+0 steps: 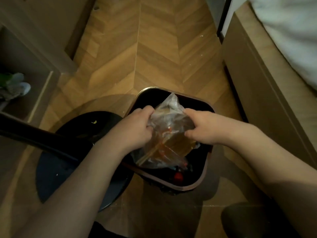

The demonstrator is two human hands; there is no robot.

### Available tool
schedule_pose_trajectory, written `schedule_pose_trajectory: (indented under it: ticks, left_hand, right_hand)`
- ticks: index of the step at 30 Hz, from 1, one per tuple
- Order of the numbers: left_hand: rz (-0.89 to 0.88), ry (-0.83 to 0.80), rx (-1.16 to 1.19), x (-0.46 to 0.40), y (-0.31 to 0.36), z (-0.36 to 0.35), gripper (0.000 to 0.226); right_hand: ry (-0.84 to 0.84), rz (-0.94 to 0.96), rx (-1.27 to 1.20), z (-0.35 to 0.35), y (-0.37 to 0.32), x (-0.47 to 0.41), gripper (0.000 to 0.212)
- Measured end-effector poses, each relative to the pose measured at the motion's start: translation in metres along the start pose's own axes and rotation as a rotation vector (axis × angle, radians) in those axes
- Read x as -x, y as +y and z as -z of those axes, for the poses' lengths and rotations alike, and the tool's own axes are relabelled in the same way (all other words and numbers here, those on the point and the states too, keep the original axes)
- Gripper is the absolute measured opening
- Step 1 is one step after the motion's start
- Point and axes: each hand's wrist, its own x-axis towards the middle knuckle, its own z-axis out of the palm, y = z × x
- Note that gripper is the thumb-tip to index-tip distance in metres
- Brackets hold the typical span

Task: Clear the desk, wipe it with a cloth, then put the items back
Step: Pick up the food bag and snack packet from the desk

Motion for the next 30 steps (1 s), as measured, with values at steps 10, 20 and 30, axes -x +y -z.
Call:
schedule_pose_trajectory:
  ticks: [10, 20, 30]
  left_hand:
    - [0.301, -0.086, 0.01, -0.046, -0.008, -0.045, 0.051]
    - [0.32, -0.025, -0.058, -0.06, -0.013, -0.055, 0.066]
    - [0.187, 0.254, -0.031, -0.027, 0.012, -0.049, 0.057]
  right_hand:
    - [0.0, -0.062, 0.375, -0.032, 0.0, -0.025, 0.074]
    - [-0.004, -0.126, 0.349, -0.039, 0.007, -0.051, 0.069]
    - [0.268, 0.036, 0.055, -0.022, -0.004, -0.007, 0.064]
